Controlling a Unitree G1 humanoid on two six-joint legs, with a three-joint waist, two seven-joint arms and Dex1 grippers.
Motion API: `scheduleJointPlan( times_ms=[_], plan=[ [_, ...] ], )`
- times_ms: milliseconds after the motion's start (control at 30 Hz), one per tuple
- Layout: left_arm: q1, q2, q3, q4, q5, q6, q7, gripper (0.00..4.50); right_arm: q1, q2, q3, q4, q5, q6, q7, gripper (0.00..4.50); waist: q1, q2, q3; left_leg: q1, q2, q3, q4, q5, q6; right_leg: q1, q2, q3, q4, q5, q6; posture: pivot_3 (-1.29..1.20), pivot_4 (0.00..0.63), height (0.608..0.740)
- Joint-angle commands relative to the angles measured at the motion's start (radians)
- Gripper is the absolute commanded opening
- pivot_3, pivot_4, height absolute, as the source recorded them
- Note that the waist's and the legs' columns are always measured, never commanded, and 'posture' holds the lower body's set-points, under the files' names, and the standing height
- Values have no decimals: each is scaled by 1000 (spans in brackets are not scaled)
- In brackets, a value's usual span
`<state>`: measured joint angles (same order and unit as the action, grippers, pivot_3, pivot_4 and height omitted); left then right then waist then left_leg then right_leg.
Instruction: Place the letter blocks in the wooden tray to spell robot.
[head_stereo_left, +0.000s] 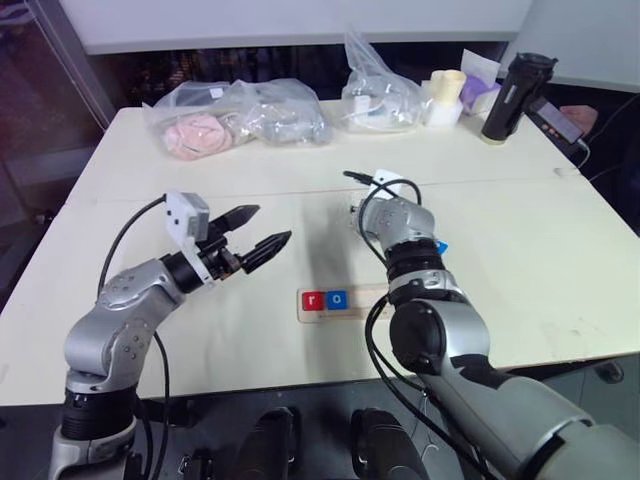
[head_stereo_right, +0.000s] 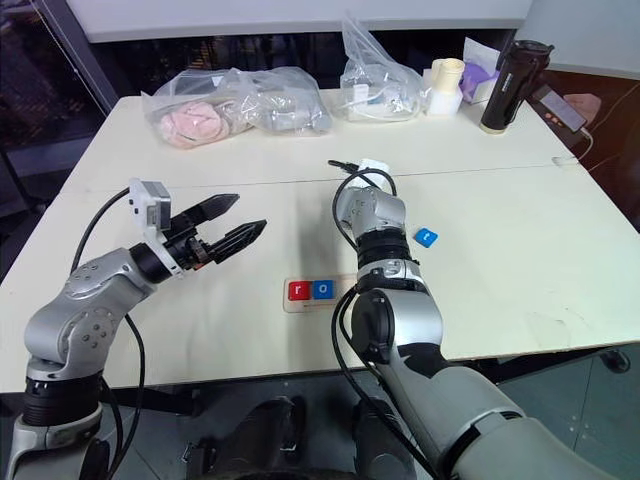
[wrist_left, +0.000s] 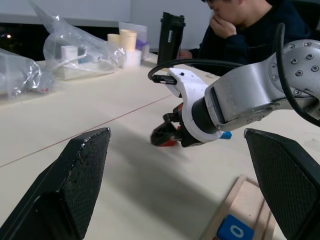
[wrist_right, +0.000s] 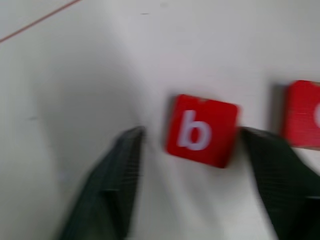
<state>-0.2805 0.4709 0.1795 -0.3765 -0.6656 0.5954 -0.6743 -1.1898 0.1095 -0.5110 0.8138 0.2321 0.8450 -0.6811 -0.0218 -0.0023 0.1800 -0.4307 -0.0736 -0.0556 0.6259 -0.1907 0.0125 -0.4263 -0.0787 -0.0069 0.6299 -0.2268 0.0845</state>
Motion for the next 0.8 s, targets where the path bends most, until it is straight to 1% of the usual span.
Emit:
scheduleJointPlan(
  times_ms=[33,133,200,300,400,433,467,533,600,667,733,800],
  plan=[
    [-9,4,6,-23,-6,-29,1,4500,13,3,9,11,20,23,9,1118,-1,0,0,1,0,0,0,0,0,1,0,0,0,-1,-1,0,150,738],
    [-14,6,6,-14,-5,-33,-2,4500,21,-4,58,-26,4,62,39,1119,-3,0,0,3,1,0,-2,0,0,2,0,0,0,-1,-2,0,150,738],
    [-18,6,2,-8,-7,-34,-6,4500,49,-25,136,-150,-15,148,91,1119,-1,0,0,3,1,0,-3,0,0,2,0,0,0,-1,-2,0,150,738],
    [-17,13,-4,-8,-20,-26,-25,4500,128,-78,213,-426,10,348,184,1119,5,0,0,3,1,0,-5,0,0,1,0,0,0,-2,-2,0,150,738],
    [7,33,-17,-14,-24,-19,-65,4500,216,-146,223,-711,52,573,265,1119,8,1,1,1,0,0,-6,0,1,-1,-1,0,-1,-2,0,0,150,738],
    [13,38,-18,-16,-25,-18,-73,4500,234,-160,225,-770,61,619,290,1119,7,1,1,1,0,1,-6,0,1,-1,-1,0,-1,-2,0,0,150,738],
    [20,47,-25,-14,-17,-21,-85,4500,262,-199,229,-841,82,688,325,1119,7,1,0,1,0,1,-7,0,1,-1,-1,0,-2,-2,0,0,150,738],
    [39,64,-34,-19,-14,-31,-120,4500,331,-277,232,-967,133,757,371,1119,6,1,0,2,0,1,-8,0,1,-1,-1,0,-2,-2,0,0,150,738],
    [56,85,-39,-21,-16,-40,-161,4500,422,-414,275,-1085,227,769,445,1119,9,1,1,3,1,1,-10,0,1,-1,-1,0,-2,-4,-2,0,150,738],
    [75,117,-35,-14,-24,-52,-221,4500,541,-548,288,-1200,343,769,496,1119,10,0,1,2,1,1,-11,0,1,-1,-2,0,-2,-8,-4,0,150,738],
    [82,140,-30,-1,-29,-62,-265,4500,622,-606,276,-1271,442,769,524,1119,8,0,1,2,1,1,-12,0,1,-1,-3,-1,-4,-10,-4,0,150,738],
    [86,170,-36,14,-20,-79,-318,4500,700,-626,262,-1321,520,769,517,1119,-1,0,1,2,1,2,-12,-1,1,-1,-4,0,-5,-10,-4,0,150,738]
  ],
)
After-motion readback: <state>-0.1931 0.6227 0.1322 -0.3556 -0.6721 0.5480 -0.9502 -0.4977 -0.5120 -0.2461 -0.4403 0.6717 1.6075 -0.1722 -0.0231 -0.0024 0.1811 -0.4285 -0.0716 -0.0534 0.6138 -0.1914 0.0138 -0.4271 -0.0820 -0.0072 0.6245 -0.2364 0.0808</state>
